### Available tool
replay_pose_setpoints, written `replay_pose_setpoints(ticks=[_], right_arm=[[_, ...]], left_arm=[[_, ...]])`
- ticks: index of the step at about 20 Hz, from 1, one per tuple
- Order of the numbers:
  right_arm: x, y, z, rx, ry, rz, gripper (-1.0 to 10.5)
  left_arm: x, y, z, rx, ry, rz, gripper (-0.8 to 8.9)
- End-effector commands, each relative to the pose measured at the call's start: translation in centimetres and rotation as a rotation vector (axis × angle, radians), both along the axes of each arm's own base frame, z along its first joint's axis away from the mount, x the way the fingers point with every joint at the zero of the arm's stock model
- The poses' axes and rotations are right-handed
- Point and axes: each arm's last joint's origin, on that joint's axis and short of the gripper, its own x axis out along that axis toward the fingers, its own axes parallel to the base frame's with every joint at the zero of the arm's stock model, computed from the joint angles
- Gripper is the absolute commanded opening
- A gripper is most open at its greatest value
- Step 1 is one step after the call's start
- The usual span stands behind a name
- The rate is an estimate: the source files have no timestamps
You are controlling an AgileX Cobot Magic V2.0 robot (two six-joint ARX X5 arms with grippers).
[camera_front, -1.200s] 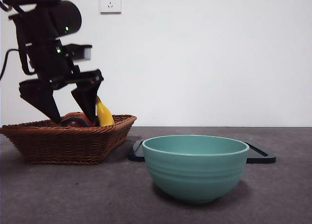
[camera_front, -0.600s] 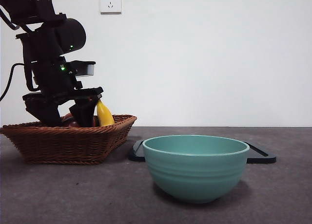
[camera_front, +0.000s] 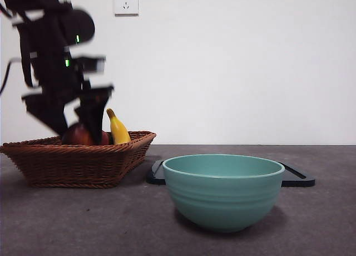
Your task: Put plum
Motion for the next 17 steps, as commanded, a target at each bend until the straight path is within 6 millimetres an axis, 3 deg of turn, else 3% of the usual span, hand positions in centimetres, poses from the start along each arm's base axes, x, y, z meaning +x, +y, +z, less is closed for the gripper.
replay_pose_setpoints(ticks=[1,5,9,12,17], right_arm=[[0.1,0.0,0.6,0.009,-0.017,-0.003,3.9],[0.1,0.0,0.6,0.009,-0.018,-0.003,3.9],[0.1,0.0,0.6,0.009,-0.018,-0.003,3.9],[0.1,0.0,0.6,0.009,-0.018,-0.003,3.9],[0.1,0.0,0.6,0.009,-0.018,-0.003,3.9]], left_arm=[[-1.8,-0.2,4.4,-0.038,-0.114,-0.028,2.98],[-6.8,-0.1,10.1,-0.114,-0.227,-0.099,2.97],[-11.4,-0.9,13.5,-0.338,-0.237,-0.283,2.97],[-12.9,-2.7,13.8,-0.387,-0.209,-0.390,2.97],[-13.7,-7.5,11.7,-0.370,-0.106,-0.539,2.97]])
